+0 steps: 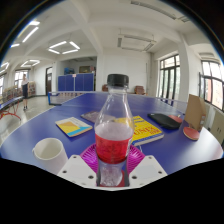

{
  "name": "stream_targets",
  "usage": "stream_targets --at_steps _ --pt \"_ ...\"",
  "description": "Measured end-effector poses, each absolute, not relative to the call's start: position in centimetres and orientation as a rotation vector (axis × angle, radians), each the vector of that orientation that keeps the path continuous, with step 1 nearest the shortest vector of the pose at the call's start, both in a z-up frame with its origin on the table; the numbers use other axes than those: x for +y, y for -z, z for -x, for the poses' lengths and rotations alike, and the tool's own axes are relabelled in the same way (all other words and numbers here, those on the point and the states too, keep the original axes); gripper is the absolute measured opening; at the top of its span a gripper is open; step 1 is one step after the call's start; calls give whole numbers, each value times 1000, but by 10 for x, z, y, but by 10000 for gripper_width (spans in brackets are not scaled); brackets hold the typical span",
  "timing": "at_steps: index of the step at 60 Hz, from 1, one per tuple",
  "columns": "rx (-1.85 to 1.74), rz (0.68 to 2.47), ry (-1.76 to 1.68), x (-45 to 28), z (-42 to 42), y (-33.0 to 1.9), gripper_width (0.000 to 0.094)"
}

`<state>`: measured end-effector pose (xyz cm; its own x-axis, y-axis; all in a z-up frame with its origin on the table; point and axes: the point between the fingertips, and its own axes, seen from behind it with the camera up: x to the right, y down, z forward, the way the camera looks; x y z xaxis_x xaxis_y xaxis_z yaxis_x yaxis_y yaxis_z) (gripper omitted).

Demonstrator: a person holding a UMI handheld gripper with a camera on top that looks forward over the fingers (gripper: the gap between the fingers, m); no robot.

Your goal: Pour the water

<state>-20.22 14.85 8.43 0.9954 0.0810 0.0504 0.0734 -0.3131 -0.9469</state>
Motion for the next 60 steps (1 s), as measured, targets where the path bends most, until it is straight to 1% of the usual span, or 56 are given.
stream_targets --at_steps 1,2,3,7,11,16,17,19,21,22,24,25,28,29,34,35,42,45,53,60 --pt "-111 1838 -3 146 204 -93 315" --pt "-114 1825 2 149 204 -92 314" --pt "-121 1834 15 147 203 -88 319" --pt "-117 1812 23 146 204 -93 328" --pt "-101 1827 14 147 199 -93 396" --pt "-106 1872 3 146 200 -90 507" --pt "-107 1889 3 145 199 -89 537" --pt "-99 1925 4 148 201 -84 639" --pt "-86 1952 0 138 199 -85 811" --pt "-79 1963 -2 135 199 -87 869" --pt "-65 1980 3 126 198 -90 822" --pt "-56 1986 10 122 197 -94 813" --pt "-42 1993 31 107 197 -104 859" --pt "-41 1995 39 101 197 -108 862" --pt "-32 2006 63 63 204 -128 849" --pt "-28 2013 65 53 203 -137 851" --pt "-9 2032 88 -14 224 -157 854" --pt "4 2030 88 -47 232 -171 853" --pt "5 2040 119 -118 250 -187 853" --pt "-7 2043 136 -161 262 -197 854"
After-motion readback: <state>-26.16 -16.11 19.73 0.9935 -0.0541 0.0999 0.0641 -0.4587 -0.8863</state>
